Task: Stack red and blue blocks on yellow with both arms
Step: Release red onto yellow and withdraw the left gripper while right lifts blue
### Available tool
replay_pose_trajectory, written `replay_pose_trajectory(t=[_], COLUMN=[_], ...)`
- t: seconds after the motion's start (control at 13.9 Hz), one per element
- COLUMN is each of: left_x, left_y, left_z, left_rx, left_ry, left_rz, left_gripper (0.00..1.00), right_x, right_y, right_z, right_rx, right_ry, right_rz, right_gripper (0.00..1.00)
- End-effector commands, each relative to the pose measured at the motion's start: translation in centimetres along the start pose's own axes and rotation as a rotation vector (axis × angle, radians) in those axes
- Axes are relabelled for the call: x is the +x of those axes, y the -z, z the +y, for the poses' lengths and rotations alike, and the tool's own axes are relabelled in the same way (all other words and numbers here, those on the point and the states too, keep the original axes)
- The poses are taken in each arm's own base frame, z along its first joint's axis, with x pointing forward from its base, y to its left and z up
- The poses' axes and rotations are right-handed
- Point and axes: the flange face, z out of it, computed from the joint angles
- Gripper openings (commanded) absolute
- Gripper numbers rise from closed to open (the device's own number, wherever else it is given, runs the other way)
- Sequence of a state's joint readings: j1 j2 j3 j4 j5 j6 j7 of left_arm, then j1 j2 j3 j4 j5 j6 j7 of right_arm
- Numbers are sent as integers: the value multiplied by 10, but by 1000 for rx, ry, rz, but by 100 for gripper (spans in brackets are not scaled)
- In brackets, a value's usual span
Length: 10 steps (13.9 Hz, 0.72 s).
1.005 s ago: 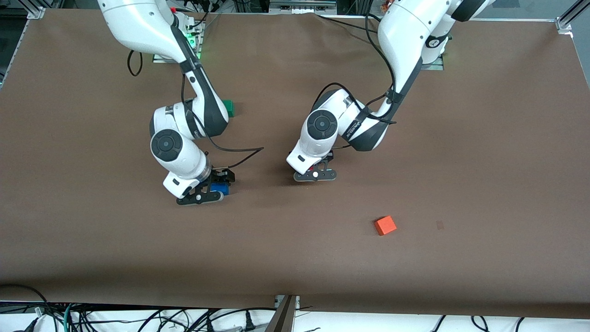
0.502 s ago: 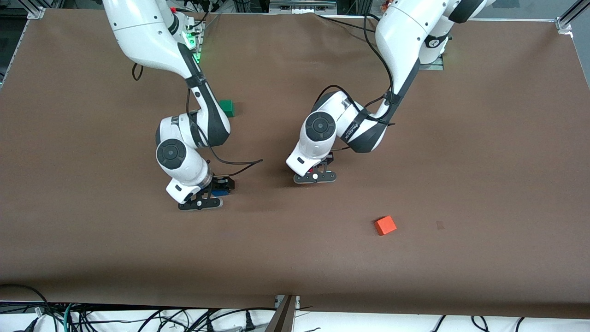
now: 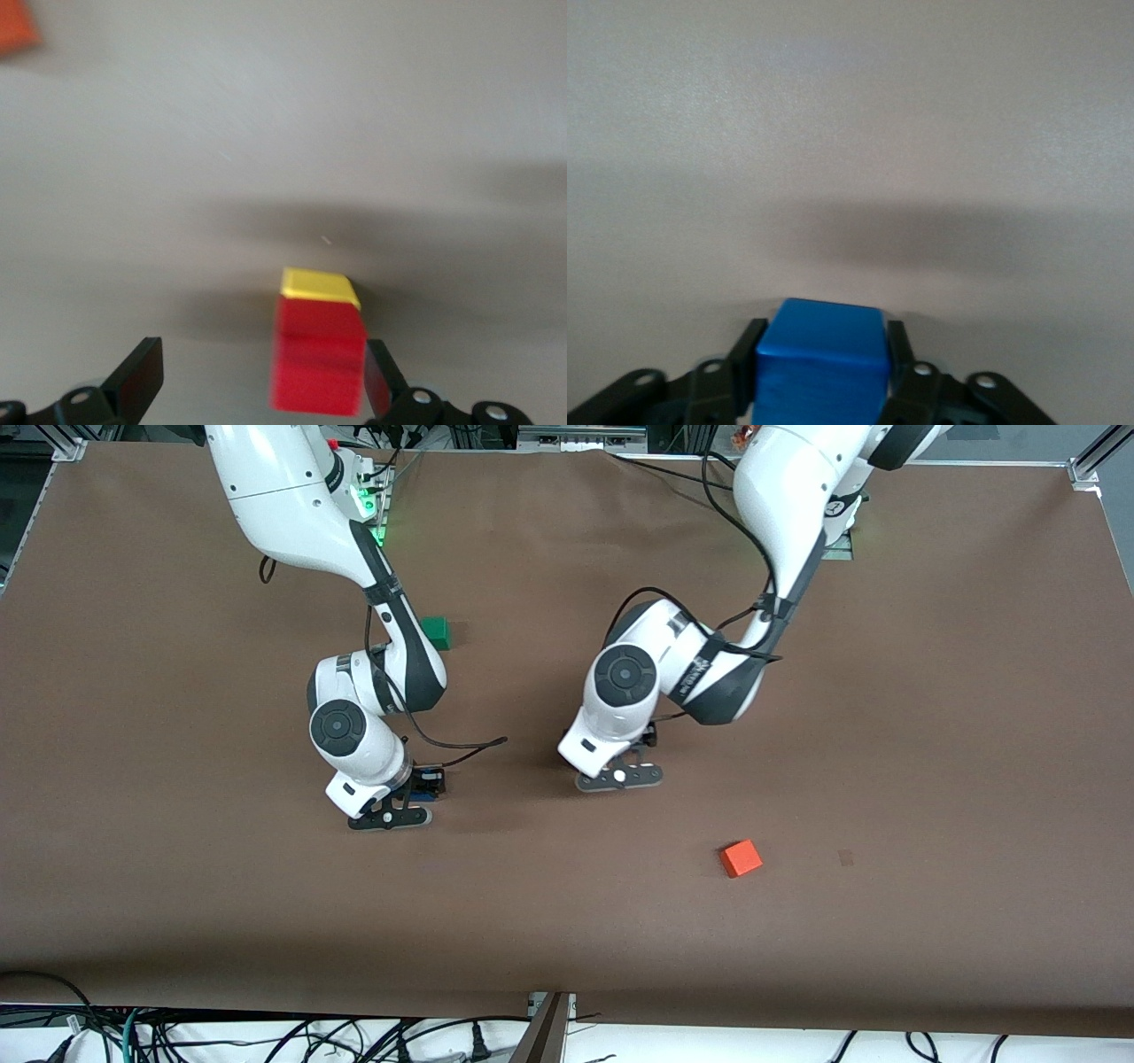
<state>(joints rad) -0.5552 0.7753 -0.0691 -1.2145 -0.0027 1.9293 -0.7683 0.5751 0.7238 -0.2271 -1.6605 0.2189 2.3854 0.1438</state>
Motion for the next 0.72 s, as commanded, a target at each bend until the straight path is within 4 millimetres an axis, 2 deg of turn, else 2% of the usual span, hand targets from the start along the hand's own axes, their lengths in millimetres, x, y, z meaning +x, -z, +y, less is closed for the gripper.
replay_pose_trajectory(t=[0.0, 0.07, 0.29, 0.36, 0.57, 0.65], left_x=[59, 72, 104, 110, 113, 115], left_y=[84, 123, 190, 207, 248, 256], left_z=[-79, -109, -209, -247, -346, -370], left_rx=[3, -15, -22, -16, -12, -16], left_ry=[-2, -28, -17, -39, -76, -59], left_rz=[62, 98, 142, 138, 95, 101], left_gripper=[100, 100, 100, 100, 100, 100], right_x=[1, 5, 22, 24, 12, 6], right_y=[12, 23, 84, 103, 139, 150], right_z=[-8, -13, -39, -52, -115, -137], right_rx=[32, 45, 104, 114, 118, 120], right_ry=[-4, -5, -32, -58, -117, -158], right_rz=[-15, -21, -94, -114, -120, -112], right_gripper=[41, 41, 42, 42, 42, 42])
